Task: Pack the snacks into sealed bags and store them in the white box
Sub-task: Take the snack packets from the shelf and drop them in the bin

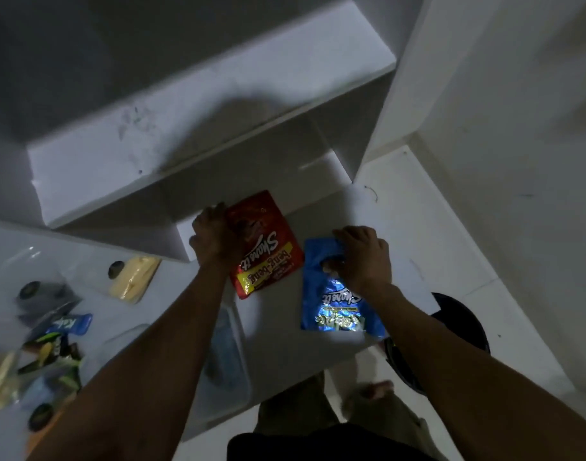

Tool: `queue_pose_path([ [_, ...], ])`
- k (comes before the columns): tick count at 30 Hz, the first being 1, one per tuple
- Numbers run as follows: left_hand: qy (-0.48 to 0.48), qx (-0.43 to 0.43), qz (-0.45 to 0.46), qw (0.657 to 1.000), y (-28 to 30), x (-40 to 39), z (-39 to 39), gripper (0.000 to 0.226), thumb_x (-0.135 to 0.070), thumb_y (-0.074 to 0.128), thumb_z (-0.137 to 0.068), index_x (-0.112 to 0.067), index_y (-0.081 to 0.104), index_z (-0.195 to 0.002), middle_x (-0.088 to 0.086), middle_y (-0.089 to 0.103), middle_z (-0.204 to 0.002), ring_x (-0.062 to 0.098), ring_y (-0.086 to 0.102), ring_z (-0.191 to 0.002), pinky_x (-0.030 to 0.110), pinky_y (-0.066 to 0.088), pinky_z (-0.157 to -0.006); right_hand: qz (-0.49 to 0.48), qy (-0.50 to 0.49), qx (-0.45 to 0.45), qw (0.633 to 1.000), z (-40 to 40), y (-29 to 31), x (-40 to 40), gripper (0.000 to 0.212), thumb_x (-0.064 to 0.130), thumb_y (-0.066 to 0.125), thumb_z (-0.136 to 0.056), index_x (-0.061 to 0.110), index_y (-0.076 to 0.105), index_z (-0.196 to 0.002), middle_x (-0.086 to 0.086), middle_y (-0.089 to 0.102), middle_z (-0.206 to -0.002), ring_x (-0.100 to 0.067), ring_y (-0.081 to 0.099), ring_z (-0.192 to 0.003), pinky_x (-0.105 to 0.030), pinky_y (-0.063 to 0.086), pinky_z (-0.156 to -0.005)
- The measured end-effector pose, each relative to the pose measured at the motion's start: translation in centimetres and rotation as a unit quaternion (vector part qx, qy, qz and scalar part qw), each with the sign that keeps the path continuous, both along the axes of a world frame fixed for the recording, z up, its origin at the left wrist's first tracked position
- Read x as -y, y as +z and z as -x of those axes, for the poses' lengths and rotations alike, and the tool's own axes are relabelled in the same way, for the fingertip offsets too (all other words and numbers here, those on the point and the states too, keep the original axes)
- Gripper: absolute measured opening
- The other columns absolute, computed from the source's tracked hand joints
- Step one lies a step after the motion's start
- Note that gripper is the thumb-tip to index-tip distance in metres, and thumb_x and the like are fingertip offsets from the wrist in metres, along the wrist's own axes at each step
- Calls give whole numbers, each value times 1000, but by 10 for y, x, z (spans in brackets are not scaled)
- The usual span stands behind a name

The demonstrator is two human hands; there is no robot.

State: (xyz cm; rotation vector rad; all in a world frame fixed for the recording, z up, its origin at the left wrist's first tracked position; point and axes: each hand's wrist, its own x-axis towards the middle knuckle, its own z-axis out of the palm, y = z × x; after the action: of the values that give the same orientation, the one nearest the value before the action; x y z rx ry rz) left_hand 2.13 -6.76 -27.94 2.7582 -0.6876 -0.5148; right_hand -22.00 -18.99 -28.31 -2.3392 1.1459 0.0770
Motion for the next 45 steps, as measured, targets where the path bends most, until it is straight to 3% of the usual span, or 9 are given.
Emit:
queue_pose_path([
  [2, -28, -8, -15, 999, -9, 1, -11, 62, -47, 57, -90, -24, 39, -145, 12, 40, -147, 37, 37, -134, 53, 37, -106, 24, 19, -17, 999, -7, -6, 1, 68, 41, 79, -71, 23, 59, -133, -3, 57, -134, -29, 43, -127, -43, 31, -99],
  [6, -33, 3, -10, 999, -20, 0, -21, 57, -53, 51, -87, -31, 46, -139, 9, 52, -134, 36, 50, -119, 46, 46, -93, 59, 34, -58, 996, -17, -9, 3, 56, 41, 74, -76, 25, 62, -128, -1, 61, -121, -29, 44, -120, -44, 32, -97],
  [16, -62, 51, -50, 996, -10, 0, -12, 48, -49, 62, -88, -11, 57, -117, 16, 55, -116, 36, 53, -108, 48, 49, -89, 42, 27, -93, 994, -18, 2, -2, 33, 30, 72, -78, 20, 62, -108, -3, 57, -111, -27, 44, -113, -42, 35, -93],
  [22, -15, -23, 15, 1000, 5, -10, 19, 20, -32, 55, -95, -16, 62, -106, 11, 66, -102, 34, 63, -95, 41, 49, -86, 11, -17, -60, 998, 11, 14, -7, 33, 31, 66, -86, 27, 62, -119, -11, 67, -99, -33, 56, -104, -37, 37, -81],
  [25, -9, -56, 71, 996, 23, -10, 47, 19, -29, 61, -91, -16, 68, -103, 10, 70, -100, 32, 67, -91, 41, 56, -79, -34, -97, 12, 995, 37, 30, -4, 17, 26, 68, -83, 25, 69, -100, -12, 71, -92, -35, 62, -95, -36, 42, -72],
  [30, -31, -39, 134, 990, 54, 5, 109, 28, -34, 63, -90, -9, 71, -98, 15, 72, -95, 34, 67, -88, 44, 56, -78, -53, -216, 130, 966, 100, 58, 8, 17, 28, 64, -91, 13, 71, -86, -7, 69, -76, -23, 62, -76, -29, 40, -65],
  [34, -51, -45, 213, 975, 79, 22, 181, 29, -32, 60, -93, -6, 73, -97, 12, 74, -91, 27, 70, -79, 26, 49, -68, 14, -313, 190, 931, 171, 81, 16, 30, 26, 66, -91, 1, 69, -74, -16, 64, -69, -28, 58, -68, -30, 30, -60],
  [41, -100, -55, 281, 953, 105, 49, 320, 29, -35, 60, -94, -11, 69, -107, 8, 74, -101, 22, 70, -83, 36, 59, -77, 72, -471, 275, 835, 313, 115, 10, 22, 29, 64, -93, 9, 71, -90, -4, 66, -80, -19, 60, -75, -27, 43, -68],
  [45, -123, -63, 290, 947, 105, 54, 386, 35, -39, 55, -97, -10, 70, -108, 7, 74, -101, 19, 70, -79, 34, 59, -76, 90, -509, 277, 810, 364, 113, -1, 28, 33, 61, -95, 9, 76, -96, -8, 70, -90, -20, 62, -76, -16, 33, -67],
])
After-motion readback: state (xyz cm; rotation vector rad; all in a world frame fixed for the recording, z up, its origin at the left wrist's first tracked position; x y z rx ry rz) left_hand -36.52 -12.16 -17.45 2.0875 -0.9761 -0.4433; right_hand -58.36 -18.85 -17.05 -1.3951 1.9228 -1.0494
